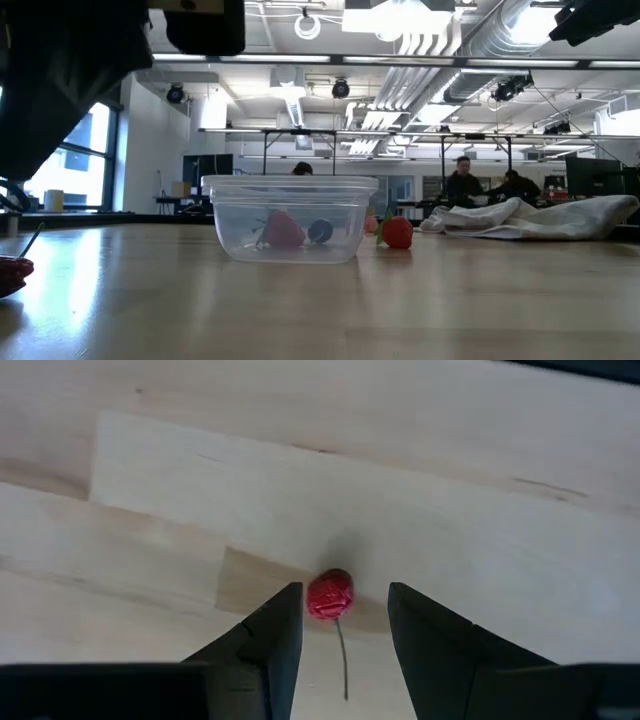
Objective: Pick and placing Produce into tupperware
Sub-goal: Put the red cherry into the transparent container
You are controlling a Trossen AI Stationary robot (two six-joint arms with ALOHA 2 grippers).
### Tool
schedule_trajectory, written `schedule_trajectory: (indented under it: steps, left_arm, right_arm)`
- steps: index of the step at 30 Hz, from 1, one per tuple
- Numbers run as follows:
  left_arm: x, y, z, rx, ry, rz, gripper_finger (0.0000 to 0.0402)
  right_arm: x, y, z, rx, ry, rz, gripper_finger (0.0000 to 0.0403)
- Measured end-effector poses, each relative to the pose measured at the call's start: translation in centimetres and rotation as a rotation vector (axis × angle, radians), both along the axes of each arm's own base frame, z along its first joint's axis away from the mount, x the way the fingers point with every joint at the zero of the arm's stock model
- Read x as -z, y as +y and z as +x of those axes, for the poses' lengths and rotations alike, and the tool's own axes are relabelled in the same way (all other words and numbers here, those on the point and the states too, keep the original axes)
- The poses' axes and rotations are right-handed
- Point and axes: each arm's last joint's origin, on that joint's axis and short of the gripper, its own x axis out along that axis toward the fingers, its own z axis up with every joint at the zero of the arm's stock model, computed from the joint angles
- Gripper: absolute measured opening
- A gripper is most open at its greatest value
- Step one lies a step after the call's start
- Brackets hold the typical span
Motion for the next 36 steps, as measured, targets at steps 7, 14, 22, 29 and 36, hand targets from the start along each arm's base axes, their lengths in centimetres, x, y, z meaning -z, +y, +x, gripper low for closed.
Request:
schedule_trajectory:
  steps: [7, 14, 22, 29, 36]
  left_arm:
    - [1.0, 0.3, -0.2, 0.011, -0.004, 0.004, 0.0138]
    - [1.2, 0.3, -0.1, 0.058, -0.037, 0.007, 0.0138]
    - [1.2, 1.6, 0.6, 0.035, -0.033, 0.000, 0.0138]
    - [1.8, 2.1, 1.0, 0.028, -0.001, -0.015, 0.0138]
    - [2.3, 1.9, 1.0, 0.053, 0.015, -0.038, 0.0138]
  right_arm:
    - [0.0, 0.0, 0.0, 0.000, 0.000, 0.000, 0.0000]
    - [0.0, 0.0, 0.0, 0.000, 0.000, 0.000, 0.0000]
    - [0.0, 0.0, 0.0, 0.000, 0.000, 0.000, 0.0000]
    - [0.0, 0.0, 0.0, 0.000, 0.000, 0.000, 0.0000]
    - [0.0, 0.0, 0.0, 0.000, 0.000, 0.000, 0.0000]
